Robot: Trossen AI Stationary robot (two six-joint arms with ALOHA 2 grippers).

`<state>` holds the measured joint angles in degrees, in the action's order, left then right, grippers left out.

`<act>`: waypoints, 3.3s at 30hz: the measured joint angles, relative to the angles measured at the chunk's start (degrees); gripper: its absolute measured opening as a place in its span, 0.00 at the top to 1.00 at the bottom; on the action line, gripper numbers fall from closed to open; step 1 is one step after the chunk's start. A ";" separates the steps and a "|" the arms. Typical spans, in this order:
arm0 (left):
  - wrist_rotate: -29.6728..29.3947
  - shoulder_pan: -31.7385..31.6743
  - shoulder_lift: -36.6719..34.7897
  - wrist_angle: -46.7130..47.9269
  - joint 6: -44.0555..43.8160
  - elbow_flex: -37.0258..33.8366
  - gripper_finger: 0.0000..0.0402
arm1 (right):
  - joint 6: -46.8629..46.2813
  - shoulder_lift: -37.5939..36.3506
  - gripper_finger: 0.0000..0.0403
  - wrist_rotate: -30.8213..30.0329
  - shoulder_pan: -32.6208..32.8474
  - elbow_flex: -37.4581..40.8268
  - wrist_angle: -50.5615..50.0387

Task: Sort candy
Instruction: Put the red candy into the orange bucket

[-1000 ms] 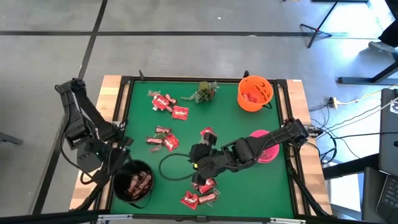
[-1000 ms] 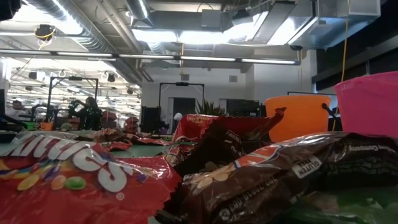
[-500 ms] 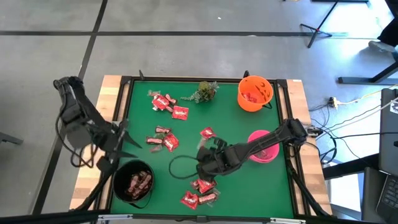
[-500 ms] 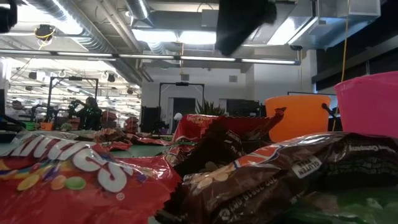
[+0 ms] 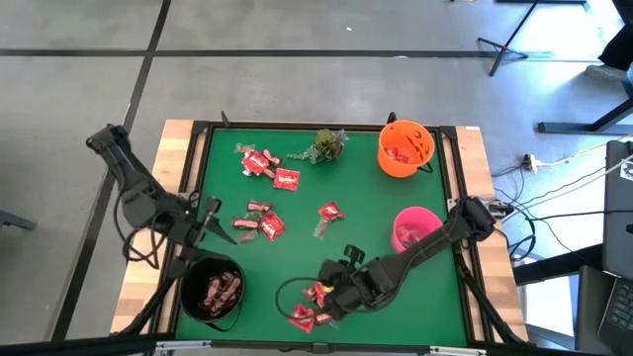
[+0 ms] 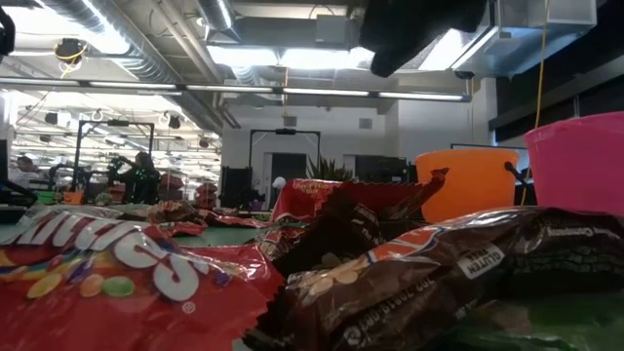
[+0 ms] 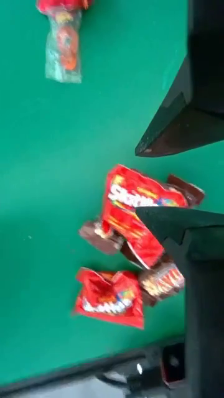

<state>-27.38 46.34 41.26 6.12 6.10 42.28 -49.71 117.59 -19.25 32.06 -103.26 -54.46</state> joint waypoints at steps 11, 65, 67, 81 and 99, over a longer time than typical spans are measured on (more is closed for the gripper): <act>0.09 -1.06 3.76 -0.51 -2.80 -0.24 0.62 | 0.45 5.77 0.38 5.23 -1.08 -0.04 4.87; -0.68 -1.11 7.60 -0.79 -2.92 -0.24 0.62 | -0.99 11.18 1.00 -1.28 -4.63 -15.06 -19.18; -0.68 -1.11 7.60 -0.79 -2.92 -0.24 0.62 | -0.53 11.20 1.00 -4.03 -4.23 -18.62 -22.71; -0.61 -1.06 7.58 -0.73 -2.92 -0.22 0.62 | 14.22 7.22 1.00 -9.26 -5.85 -20.95 -9.59; -0.13 -1.08 7.58 -0.19 -1.30 -0.22 0.62 | 11.20 -22.07 1.00 -6.50 -20.23 27.85 15.95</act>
<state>-27.51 45.25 48.84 5.93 4.80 42.06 -38.52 95.53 -25.75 11.83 -75.42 -38.51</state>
